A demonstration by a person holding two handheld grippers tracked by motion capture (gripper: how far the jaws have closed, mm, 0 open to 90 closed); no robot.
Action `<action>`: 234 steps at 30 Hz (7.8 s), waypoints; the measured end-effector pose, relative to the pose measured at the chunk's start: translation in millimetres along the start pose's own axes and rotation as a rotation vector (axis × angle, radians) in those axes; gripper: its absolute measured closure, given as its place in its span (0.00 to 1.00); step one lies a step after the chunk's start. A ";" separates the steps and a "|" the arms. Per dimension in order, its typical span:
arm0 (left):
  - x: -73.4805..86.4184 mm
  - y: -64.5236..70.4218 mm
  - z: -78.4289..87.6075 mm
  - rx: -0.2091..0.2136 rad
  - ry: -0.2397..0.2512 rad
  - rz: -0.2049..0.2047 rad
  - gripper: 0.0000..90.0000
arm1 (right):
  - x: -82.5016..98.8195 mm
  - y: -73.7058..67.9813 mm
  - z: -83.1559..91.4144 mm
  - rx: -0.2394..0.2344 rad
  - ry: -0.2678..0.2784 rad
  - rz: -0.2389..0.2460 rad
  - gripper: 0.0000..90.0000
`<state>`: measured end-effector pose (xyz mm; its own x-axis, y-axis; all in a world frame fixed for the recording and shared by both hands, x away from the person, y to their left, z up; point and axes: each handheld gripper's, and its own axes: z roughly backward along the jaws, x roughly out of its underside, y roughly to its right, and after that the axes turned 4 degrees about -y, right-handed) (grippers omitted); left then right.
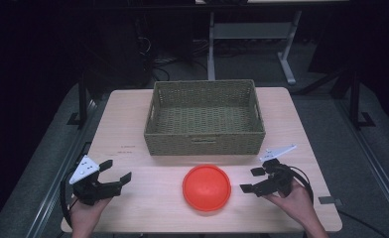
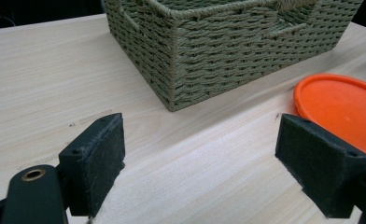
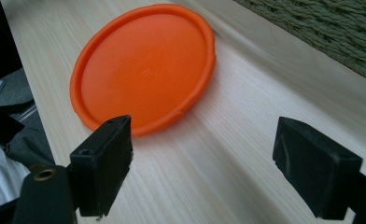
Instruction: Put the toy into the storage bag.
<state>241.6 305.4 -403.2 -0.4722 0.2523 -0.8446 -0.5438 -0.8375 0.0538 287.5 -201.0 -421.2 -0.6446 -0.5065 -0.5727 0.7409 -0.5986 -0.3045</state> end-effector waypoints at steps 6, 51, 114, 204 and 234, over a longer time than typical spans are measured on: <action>-0.3 0.2 -0.4 -0.008 -0.003 -0.005 0.17 | -11.4 -6.8 -10.5 -0.017 -0.007 0.035 0.23; -1.0 1.1 1.1 -0.013 -0.003 -0.016 0.17 | -26.7 -1.0 -67.6 -0.056 -0.120 -0.023 0.51; -0.4 0.2 2.7 -0.013 0.009 -0.004 0.17 | -45.2 -11.9 16.8 -0.133 0.161 0.000 0.91; -0.4 -1.4 3.5 -0.020 0.013 0.002 0.17 | -160.5 2.9 110.3 0.074 0.166 0.068 0.91; -0.8 -1.8 4.2 -0.018 0.019 0.004 0.17 | -196.7 24.8 99.1 0.111 0.154 0.010 0.91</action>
<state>240.0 308.7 -400.4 -0.4612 0.2398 -0.8542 -0.5295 -0.8470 0.0481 413.9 -177.8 -240.7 -0.5944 -0.4165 -0.6879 0.7162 -0.6633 -0.2172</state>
